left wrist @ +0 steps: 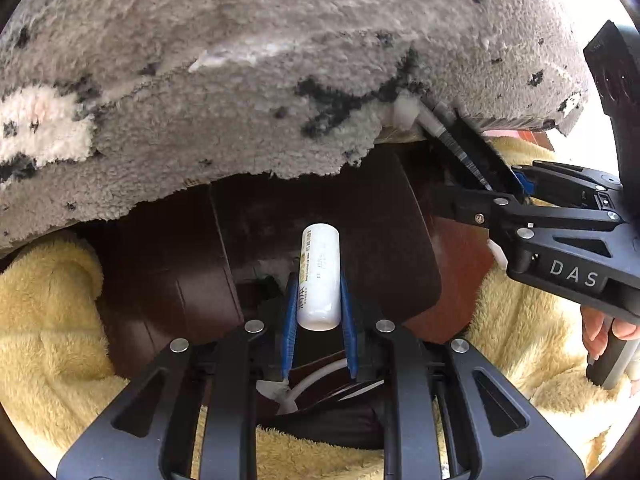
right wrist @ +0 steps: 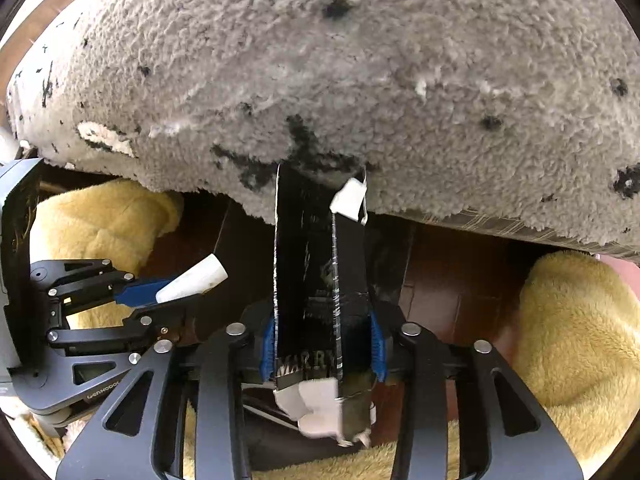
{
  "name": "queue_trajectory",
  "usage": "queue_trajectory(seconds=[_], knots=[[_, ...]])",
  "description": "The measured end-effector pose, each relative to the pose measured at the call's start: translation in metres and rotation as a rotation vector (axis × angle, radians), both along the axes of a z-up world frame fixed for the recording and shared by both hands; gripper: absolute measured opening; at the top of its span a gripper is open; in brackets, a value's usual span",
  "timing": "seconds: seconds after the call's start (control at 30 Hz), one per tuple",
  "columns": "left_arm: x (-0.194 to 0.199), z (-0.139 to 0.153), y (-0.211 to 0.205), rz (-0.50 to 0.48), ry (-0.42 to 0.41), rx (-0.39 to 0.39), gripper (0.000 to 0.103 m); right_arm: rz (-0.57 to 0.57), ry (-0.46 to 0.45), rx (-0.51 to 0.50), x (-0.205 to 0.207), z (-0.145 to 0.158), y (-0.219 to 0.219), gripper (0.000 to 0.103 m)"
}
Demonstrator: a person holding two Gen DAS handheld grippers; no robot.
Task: Collect trash
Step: 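Lower both tools into the floor bin and open both to drop the items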
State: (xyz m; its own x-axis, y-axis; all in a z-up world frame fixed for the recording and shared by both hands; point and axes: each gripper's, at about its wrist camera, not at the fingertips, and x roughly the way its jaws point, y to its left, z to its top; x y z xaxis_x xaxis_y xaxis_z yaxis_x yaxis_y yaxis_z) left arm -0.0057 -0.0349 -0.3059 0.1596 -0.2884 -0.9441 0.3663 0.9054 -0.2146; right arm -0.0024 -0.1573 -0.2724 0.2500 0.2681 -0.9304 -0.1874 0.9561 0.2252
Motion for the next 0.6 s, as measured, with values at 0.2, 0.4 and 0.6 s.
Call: queue_trajectory(seconds=[0.2, 0.4, 0.6], knots=[[0.003, 0.004, 0.005, 0.011, -0.005, 0.007, 0.027, -0.017, -0.002, 0.003, 0.003, 0.001, -0.007, 0.044], [0.006, 0.013, 0.012, 0.022, -0.022, 0.015, 0.037, -0.046, -0.021, -0.002, 0.006, 0.013, -0.022, 0.051], [0.011, 0.037, 0.025, 0.056, -0.071, 0.005, 0.059, -0.091, -0.091, -0.052, 0.008, 0.037, -0.038, 0.061]])
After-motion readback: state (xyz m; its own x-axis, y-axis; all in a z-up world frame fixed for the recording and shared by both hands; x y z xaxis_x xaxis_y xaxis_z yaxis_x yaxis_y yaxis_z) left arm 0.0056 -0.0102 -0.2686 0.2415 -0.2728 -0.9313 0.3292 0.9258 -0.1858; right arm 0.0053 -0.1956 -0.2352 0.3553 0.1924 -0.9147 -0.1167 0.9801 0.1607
